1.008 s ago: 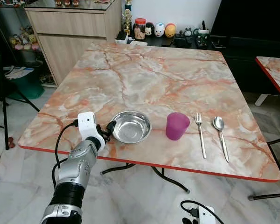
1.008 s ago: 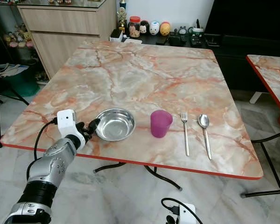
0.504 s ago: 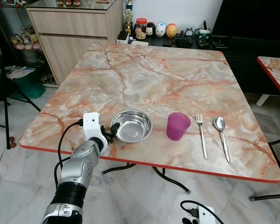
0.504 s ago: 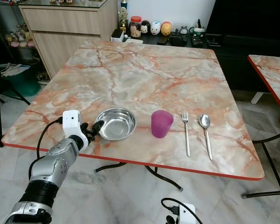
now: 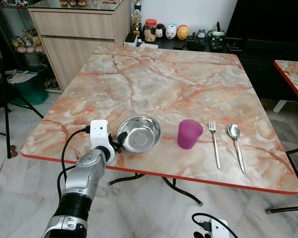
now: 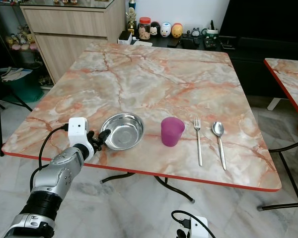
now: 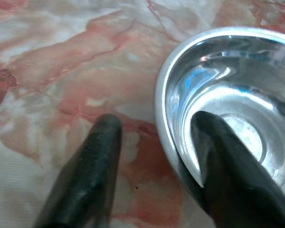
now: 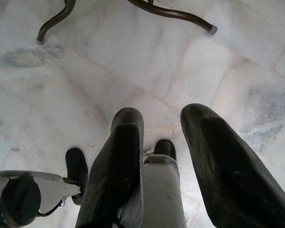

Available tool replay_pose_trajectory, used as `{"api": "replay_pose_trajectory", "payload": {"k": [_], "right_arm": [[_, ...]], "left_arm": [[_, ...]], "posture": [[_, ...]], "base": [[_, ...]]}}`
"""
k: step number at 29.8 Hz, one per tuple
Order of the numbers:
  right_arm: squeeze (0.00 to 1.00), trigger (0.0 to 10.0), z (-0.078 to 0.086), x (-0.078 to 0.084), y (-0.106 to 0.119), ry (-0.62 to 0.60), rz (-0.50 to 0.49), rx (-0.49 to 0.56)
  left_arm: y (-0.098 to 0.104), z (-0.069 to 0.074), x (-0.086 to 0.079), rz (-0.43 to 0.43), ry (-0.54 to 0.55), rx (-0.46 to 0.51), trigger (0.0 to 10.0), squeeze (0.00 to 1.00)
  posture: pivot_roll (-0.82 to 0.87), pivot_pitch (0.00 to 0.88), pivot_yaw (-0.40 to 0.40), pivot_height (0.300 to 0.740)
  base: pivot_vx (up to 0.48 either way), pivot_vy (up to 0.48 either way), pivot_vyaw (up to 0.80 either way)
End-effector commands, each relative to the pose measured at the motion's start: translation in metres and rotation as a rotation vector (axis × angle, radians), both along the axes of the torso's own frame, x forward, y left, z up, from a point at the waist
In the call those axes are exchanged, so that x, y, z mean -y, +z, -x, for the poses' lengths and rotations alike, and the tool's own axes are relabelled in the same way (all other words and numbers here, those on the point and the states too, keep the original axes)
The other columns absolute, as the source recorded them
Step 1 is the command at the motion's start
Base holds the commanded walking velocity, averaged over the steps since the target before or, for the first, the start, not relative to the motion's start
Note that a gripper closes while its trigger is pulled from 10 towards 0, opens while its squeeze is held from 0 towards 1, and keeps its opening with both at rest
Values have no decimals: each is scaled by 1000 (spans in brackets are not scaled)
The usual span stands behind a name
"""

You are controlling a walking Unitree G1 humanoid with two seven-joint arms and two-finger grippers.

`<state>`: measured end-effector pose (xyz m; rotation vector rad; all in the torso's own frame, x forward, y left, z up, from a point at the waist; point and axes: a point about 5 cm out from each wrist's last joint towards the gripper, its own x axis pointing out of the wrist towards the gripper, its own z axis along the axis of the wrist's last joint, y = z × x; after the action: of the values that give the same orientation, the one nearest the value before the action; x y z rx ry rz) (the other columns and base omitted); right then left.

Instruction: Setting the table

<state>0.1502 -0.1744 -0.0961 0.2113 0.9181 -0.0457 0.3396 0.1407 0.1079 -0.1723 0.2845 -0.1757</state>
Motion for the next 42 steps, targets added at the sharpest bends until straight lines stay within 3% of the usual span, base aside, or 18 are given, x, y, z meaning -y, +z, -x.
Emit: {"api": "replay_pose_trajectory", "payload": {"k": [1, 30, 37, 39, 40, 41, 42], "right_arm": [[0, 10000, 0, 0, 0, -14, -5, -7], [0, 10000, 1, 1, -1, -20, -2, -11], [0, 10000, 1, 1, -1, -20, 0, -12], [0, 10000, 1, 1, -1, -21, 0, -12], [0, 10000, 1, 2, -1, -22, 1, -12], [0, 10000, 1, 2, -1, -22, 2, -12], [0, 10000, 1, 2, -1, -22, 2, -12]], "left_arm": [[4, -1, 3, -17, -20, 7, 0, 0], [11, 4, -3, 47, -14, 33, 0, 0], [16, 5, -9, 187, 63, 90, 0, 0], [21, 5, -10, 278, 86, 117, 0, 0], [26, 6, -10, 369, 96, 150, 0, 0], [27, 6, -10, 385, 98, 157, 0, 0], [28, 6, -11, 411, 110, 166, 4471, 0]], "posture": [[89, 0, -29, 740], [91, 0, -31, 740], [89, 0, -34, 740], [88, 0, -35, 740], [89, 0, -36, 740], [89, 0, -36, 740], [89, 0, -36, 740]], "base": [[0, 0, 0], [0, 0, 0], [0, 0, 0], [0, 0, 0], [0, 0, 0], [0, 0, 0], [0, 0, 0]]}}
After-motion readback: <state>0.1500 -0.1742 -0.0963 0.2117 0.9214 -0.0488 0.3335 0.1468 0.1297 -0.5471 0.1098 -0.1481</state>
